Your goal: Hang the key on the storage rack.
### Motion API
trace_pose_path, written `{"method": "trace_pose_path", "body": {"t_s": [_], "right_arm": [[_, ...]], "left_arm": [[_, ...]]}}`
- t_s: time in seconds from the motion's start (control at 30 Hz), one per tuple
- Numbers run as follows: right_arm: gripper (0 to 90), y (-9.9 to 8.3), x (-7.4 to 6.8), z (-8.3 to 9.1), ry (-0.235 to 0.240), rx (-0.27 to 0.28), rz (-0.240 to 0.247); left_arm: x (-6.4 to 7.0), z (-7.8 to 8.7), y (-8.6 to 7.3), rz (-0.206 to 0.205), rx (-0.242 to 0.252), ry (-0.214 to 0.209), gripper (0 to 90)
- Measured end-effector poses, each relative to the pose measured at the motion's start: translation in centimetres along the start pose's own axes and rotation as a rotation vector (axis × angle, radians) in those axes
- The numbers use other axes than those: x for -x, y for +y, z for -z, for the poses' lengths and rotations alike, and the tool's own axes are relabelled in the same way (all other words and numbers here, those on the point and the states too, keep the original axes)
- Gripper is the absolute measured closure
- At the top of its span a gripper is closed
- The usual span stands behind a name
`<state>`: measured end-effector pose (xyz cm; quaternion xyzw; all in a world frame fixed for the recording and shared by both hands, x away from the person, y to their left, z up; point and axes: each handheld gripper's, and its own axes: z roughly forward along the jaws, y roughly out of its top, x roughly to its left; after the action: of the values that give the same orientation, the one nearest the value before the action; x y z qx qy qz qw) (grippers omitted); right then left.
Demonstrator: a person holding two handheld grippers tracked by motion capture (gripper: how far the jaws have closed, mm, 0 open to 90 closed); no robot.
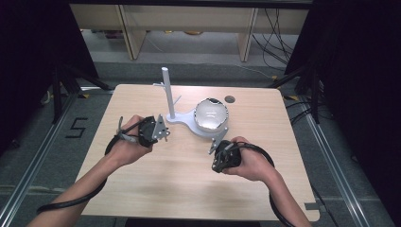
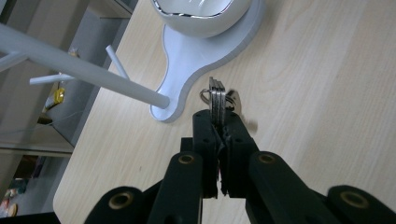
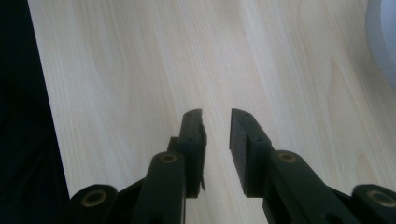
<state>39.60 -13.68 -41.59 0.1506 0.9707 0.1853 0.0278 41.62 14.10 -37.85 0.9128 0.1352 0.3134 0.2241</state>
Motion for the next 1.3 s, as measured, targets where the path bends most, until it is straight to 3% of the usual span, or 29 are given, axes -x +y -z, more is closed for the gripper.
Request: {"method": "trace_pose_path", "body": {"t_s": [0.1, 0.17, 0.33, 0.4, 0.43, 0.6, 0.67, 0.7, 0.9, 1.13, 1.3], "right_arm": [[74.5, -0.7, -0.2, -0.2, -0.001, 0.001, -0.035], [74.0, -1.2, -0.1, -0.4, -0.013, 0.020, -0.021], [72.7, -2.2, -0.2, -0.6, -0.038, 0.054, -0.068], [72.6, -2.6, 0.0, -0.7, -0.043, 0.070, -0.060], [72.6, -2.8, -0.2, -0.7, -0.046, 0.069, -0.087], [71.6, -3.8, -0.2, -0.7, -0.065, 0.097, -0.110], [71.1, -4.3, -0.4, -0.7, -0.073, 0.103, -0.142], [70.6, -4.5, -0.2, -0.8, -0.073, 0.110, -0.115], [68.7, -6.0, -0.7, -0.8, -0.099, 0.142, -0.191], [66.7, -7.7, -1.3, -1.0, -0.147, 0.226, -0.274], [65.5, -8.6, -1.7, -1.5, -0.151, 0.254, -0.296]], "left_arm": [[-0.6, 0.0, -0.4, 0.018, -0.003, 0.009, 85.7], [-1.1, 0.2, -0.5, 0.016, -0.030, 0.006, 85.7], [-2.1, 0.2, -1.0, 0.042, -0.043, 0.014, 85.7], [-2.4, 0.1, -1.2, 0.047, -0.045, 0.021, 85.7], [-2.6, 0.1, -1.3, 0.053, -0.045, 0.023, 85.7], [-3.6, 0.3, -1.9, 0.093, -0.039, 0.036, 85.7], [-3.9, 0.3, -2.1, 0.106, -0.043, 0.039, 85.7], [-4.1, 0.4, -2.1, 0.107, -0.045, 0.043, 85.7], [-5.1, 0.3, -2.6, 0.131, -0.064, 0.049, 85.7], [-6.3, -0.1, -2.9, 0.148, -0.077, 0.058, 85.7], [-7.1, -0.4, -3.0, 0.160, -0.085, 0.069, 85.6]]}}
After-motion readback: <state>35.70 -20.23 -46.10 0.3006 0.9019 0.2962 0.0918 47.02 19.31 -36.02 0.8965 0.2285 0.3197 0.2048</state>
